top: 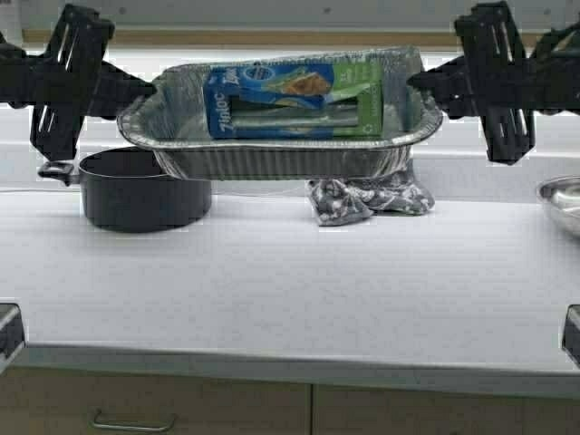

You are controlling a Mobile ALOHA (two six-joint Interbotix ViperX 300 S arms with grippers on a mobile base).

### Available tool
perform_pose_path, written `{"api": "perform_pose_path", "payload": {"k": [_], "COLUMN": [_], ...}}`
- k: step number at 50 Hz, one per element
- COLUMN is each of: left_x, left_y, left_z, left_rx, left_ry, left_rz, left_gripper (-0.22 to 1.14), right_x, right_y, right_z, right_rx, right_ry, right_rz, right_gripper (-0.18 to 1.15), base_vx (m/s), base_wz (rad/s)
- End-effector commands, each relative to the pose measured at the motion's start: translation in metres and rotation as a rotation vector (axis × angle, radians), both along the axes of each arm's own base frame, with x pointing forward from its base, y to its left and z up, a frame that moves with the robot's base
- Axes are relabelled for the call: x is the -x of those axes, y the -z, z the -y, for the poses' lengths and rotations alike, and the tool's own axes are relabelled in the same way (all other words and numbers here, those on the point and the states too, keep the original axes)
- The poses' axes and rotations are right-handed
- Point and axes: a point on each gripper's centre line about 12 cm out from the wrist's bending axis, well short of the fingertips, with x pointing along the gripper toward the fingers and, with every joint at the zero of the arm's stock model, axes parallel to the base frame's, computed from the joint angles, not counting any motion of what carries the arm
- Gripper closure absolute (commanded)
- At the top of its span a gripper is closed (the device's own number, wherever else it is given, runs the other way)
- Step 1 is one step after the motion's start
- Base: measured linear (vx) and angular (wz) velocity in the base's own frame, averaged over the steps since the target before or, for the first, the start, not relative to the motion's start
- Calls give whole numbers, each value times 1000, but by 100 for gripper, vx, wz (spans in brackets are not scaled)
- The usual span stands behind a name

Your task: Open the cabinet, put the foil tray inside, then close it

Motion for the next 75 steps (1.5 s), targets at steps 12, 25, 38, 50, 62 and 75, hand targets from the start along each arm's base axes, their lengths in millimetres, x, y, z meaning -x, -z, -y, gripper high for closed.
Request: {"api": "perform_pose_path", "payload": {"k": [12, 25, 38, 50, 62, 75], "left_x": [-8, -20, -41, -60, -75, -105], "left_y": [-57, -81, -123, -159, -156, -177], "left_z": [3, 7, 27, 33, 37, 43], "left_rx": [-35, 1, 1, 8, 21, 9], "left_ry": [3, 19, 34, 16, 13, -4], "left_rz": [76, 111, 164, 214, 141, 150], "left_gripper": [88, 88, 88, 88, 88, 88], "right_x": [1, -5, -22, -39, -63, -91], "right_y": [-37, -73, -98, -121, -131, -167], "right_z": [-8, -6, -9, -12, -10, 6], "right_rx": [-30, -11, 25, 5, -1, -16], "right_ry": [-22, 5, 26, 43, 105, 171], "right_rz": [66, 104, 133, 158, 63, 74], "right_gripper": [90, 90, 90, 90, 90, 90], "base_vx": [0, 0, 0, 0, 0, 0], "base_wz": [0, 0, 0, 0, 0, 0]}}
